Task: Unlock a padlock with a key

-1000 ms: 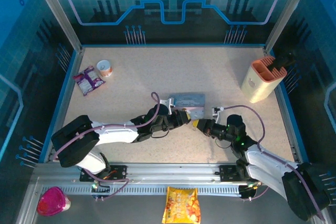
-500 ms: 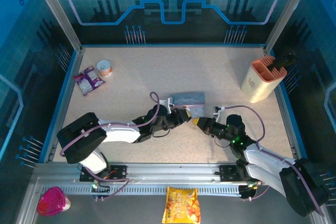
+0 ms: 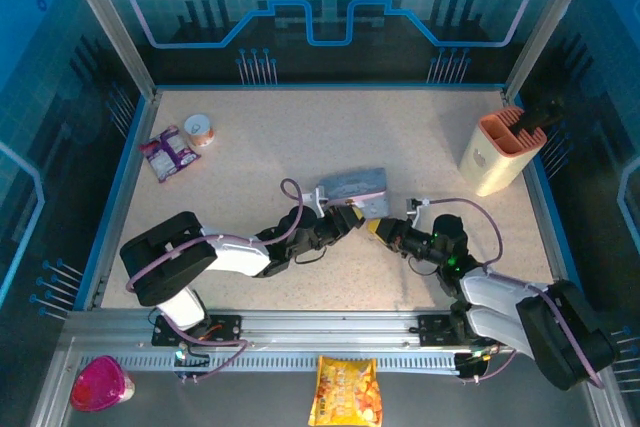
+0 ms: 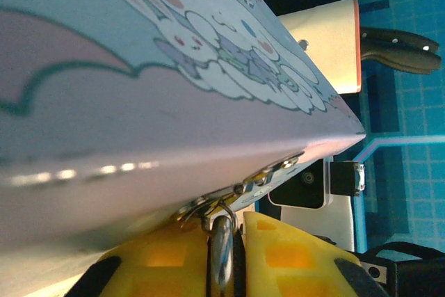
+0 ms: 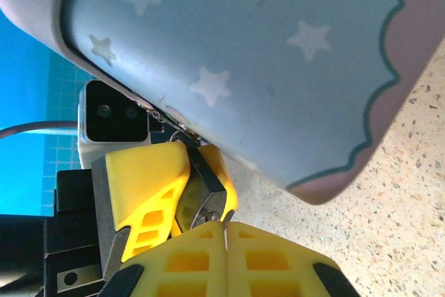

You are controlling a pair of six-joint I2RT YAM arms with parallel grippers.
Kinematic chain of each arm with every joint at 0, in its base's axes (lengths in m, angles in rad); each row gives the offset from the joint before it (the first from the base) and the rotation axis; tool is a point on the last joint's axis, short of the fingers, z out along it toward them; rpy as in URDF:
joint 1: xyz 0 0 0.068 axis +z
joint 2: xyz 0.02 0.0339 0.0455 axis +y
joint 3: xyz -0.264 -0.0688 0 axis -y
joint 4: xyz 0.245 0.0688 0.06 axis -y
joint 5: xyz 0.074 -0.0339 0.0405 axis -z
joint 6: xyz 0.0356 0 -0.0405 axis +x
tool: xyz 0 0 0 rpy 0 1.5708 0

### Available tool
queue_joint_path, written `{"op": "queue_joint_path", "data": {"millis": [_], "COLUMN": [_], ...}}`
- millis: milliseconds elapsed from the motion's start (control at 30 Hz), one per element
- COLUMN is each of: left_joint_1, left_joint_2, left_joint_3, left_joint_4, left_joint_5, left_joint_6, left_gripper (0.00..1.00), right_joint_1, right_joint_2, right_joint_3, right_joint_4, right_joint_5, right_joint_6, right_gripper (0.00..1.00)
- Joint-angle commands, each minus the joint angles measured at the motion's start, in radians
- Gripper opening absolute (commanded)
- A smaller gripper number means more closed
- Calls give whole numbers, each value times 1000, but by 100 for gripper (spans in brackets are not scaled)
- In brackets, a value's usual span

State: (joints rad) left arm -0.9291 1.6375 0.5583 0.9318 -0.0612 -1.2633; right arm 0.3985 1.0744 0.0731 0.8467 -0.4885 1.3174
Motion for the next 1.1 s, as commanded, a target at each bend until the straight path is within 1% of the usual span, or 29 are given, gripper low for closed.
{"op": "queue_joint_path", "data": {"millis": [0, 267, 400, 533, 667, 833, 967, 1067], "left_joint_1": [-132, -145, -148, -149, -149, -148, -148, -149], "left_joint_2": [-59, -41, -59, -58, -47, -52, -64, -71], "left_joint_3": [34, 41, 35, 36, 35, 41, 47, 47], "left_joint_4": [297, 395, 387, 387, 397, 360, 307, 236], "left_joint_5": [245, 243, 230, 208, 169, 120, 112, 108], "left_joint_6": [-15, -63, -60, -62, -68, -59, -50, -45], "left_gripper": [0, 0, 0, 0, 0, 0, 0, 0], "right_joint_1": [-22, -57, -66, -47, 4, 82, 97, 97], "right_joint_2": [27, 124, 169, 182, 166, 112, 36, -35], "right_joint_3": [41, 47, 44, 53, 66, 57, 49, 60], "right_joint_4": [103, 242, 302, 322, 301, 233, 155, 80], "right_joint_5": [41, 2, -10, -1, 36, 123, 167, 184], "right_joint_6": [2, 38, 52, 55, 43, -4, -36, -53], "right_gripper": [0, 0, 0, 0, 0, 0, 0, 0]}}
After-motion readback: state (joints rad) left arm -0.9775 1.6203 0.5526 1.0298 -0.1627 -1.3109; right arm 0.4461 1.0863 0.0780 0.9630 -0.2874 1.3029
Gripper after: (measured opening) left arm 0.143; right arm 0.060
